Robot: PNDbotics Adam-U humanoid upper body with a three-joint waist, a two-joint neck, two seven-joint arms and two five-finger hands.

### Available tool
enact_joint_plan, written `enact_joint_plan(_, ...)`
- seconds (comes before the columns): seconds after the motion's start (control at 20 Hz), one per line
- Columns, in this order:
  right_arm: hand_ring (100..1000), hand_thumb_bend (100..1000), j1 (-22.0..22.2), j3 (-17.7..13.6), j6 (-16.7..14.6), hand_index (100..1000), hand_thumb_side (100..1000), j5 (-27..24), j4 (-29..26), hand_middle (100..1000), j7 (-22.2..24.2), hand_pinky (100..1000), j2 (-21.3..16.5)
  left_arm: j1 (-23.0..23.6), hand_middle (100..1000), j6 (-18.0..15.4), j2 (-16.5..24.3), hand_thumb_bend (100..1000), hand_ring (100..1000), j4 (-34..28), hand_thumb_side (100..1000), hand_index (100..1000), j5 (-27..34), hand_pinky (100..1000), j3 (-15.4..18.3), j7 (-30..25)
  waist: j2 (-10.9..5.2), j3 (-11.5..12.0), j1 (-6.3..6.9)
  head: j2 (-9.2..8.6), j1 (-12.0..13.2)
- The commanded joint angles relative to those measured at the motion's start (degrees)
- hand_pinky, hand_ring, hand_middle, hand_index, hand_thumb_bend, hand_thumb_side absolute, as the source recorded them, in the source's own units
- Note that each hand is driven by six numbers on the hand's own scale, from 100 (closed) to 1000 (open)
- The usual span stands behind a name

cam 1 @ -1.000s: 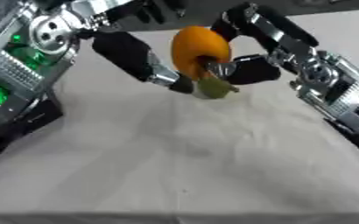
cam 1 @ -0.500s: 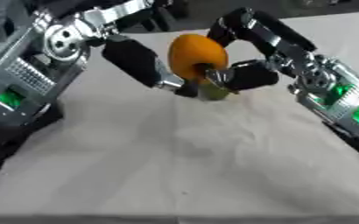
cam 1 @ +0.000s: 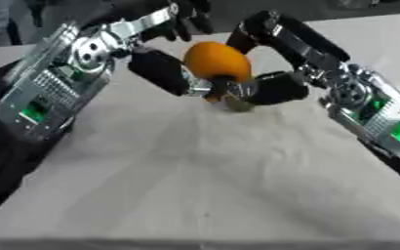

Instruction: Pick up the objects with one hand, pass them to the other hand, and then place them into the box on the other side of the table.

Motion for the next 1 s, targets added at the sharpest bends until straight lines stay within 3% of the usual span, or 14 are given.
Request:
enact_joint_plan(0.05, 612, 211, -0.9, -0.4, -0.5, 529, 100, 0.4, -1.2, 465, 0.1, 685, -0.5, -0.8, 777, -0.4, 0.1, 505, 772, 0.0, 327, 754, -0.2, 822, 0.5, 0.7, -0.09, 0.0, 0.52, 0.12, 0.2)
enact_joint_plan(0.35, 612, 215, -0.6, -0.2, 0.0, 528, 100, 0.8, -1.2, 464, 0.5, 684, -0.4, -0.8, 725, -1.5, -0.2, 401, 745, -0.7, 217, 641, 1.1, 805, 0.2, 1.3, 0.10, -0.1, 0.51, 0.27, 0.2)
enact_joint_plan(0.5, 612, 217, -0.4, -0.2, 0.2, 527, 100, 1.0, -1.2, 464, 0.5, 683, -0.4, -0.8, 680, -2.1, 0.0, 391, 708, -1.3, 100, 572, 1.4, 783, -0.1, 1.2, 0.17, -0.1, 0.50, 0.31, 0.2)
enact_joint_plan(0.65, 612, 220, -0.2, -0.2, 0.6, 527, 100, 1.3, -1.2, 463, 0.6, 682, -0.4, -0.8, 645, -2.4, 0.1, 382, 682, -1.4, 100, 529, 1.1, 767, -0.3, 0.6, 0.21, -0.1, 0.49, 0.32, 0.3)
enact_joint_plan(1.0, 612, 226, 0.2, -0.3, 0.8, 527, 100, 1.6, -1.2, 464, 0.6, 682, -0.5, -0.8, 622, -2.1, 0.2, 422, 664, -1.0, 100, 607, -1.3, 750, -0.4, -2.5, 0.26, -0.4, 0.45, 0.29, 0.4)
